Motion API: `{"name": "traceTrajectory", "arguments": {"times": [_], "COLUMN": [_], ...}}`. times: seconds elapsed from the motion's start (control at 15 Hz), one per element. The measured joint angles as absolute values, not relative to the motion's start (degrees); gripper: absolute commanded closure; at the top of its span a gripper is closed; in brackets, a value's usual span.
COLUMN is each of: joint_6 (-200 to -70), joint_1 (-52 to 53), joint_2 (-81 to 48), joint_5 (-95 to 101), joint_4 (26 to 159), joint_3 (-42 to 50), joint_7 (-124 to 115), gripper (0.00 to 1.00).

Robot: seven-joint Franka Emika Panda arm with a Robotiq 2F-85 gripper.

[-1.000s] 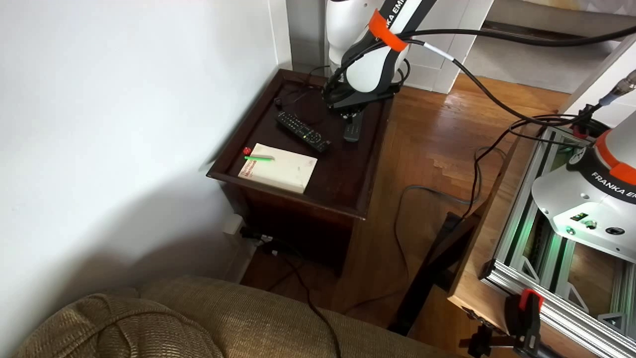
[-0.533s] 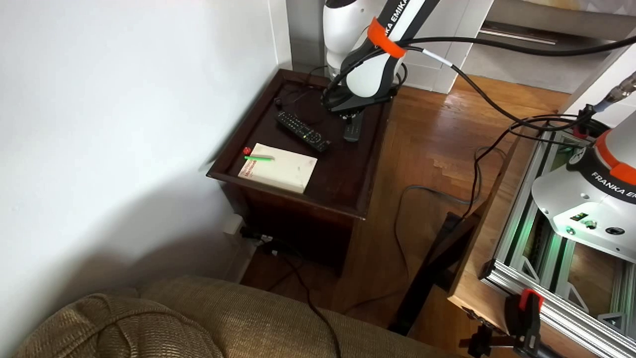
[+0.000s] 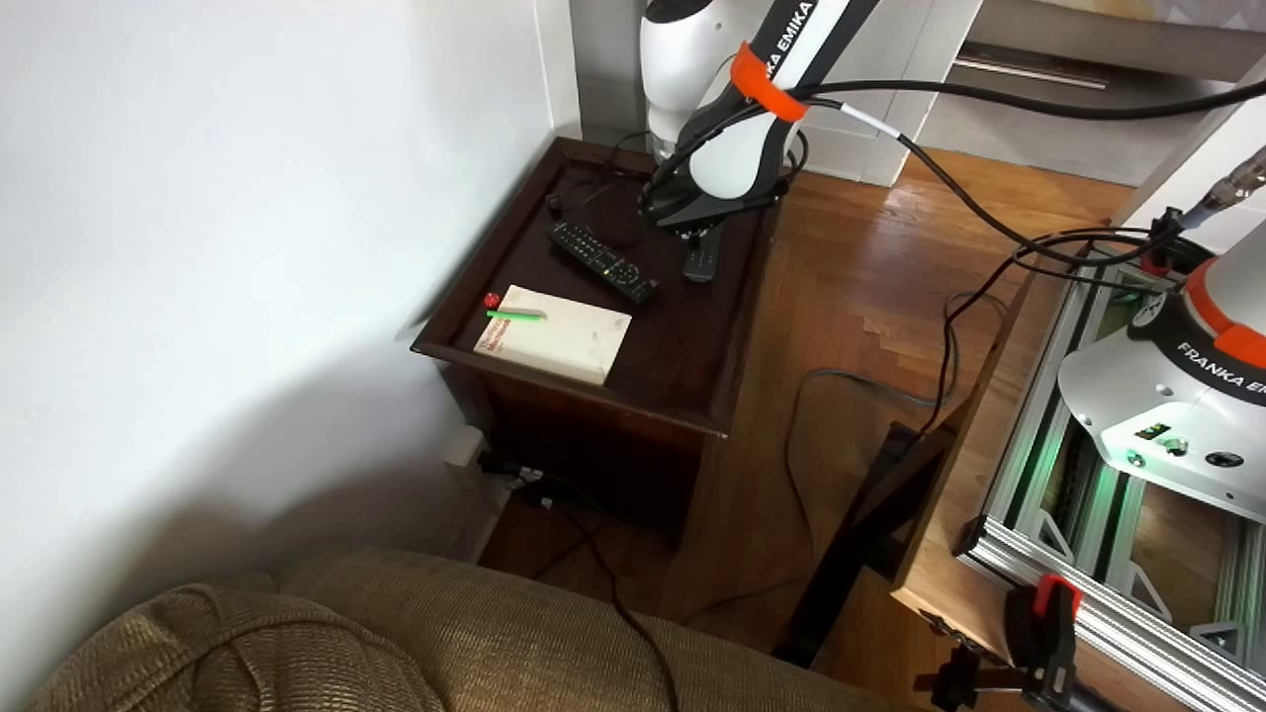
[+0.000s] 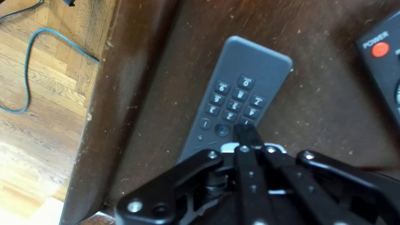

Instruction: Press a button on the black remote on the right

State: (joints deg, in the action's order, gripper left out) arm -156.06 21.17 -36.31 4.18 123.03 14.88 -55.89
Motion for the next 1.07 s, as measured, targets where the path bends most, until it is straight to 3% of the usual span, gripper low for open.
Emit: {"name": "traceTrajectory", "arguments": {"times": [1.07], "joint_6": [-155.33], "joint_1": [21.30], "joint_2": [-36.21], "joint_5": [4.18], "joint_4": [123.01], "joint_3": [15.02], "joint_7": [-57.73], "gripper": [1.00]}}
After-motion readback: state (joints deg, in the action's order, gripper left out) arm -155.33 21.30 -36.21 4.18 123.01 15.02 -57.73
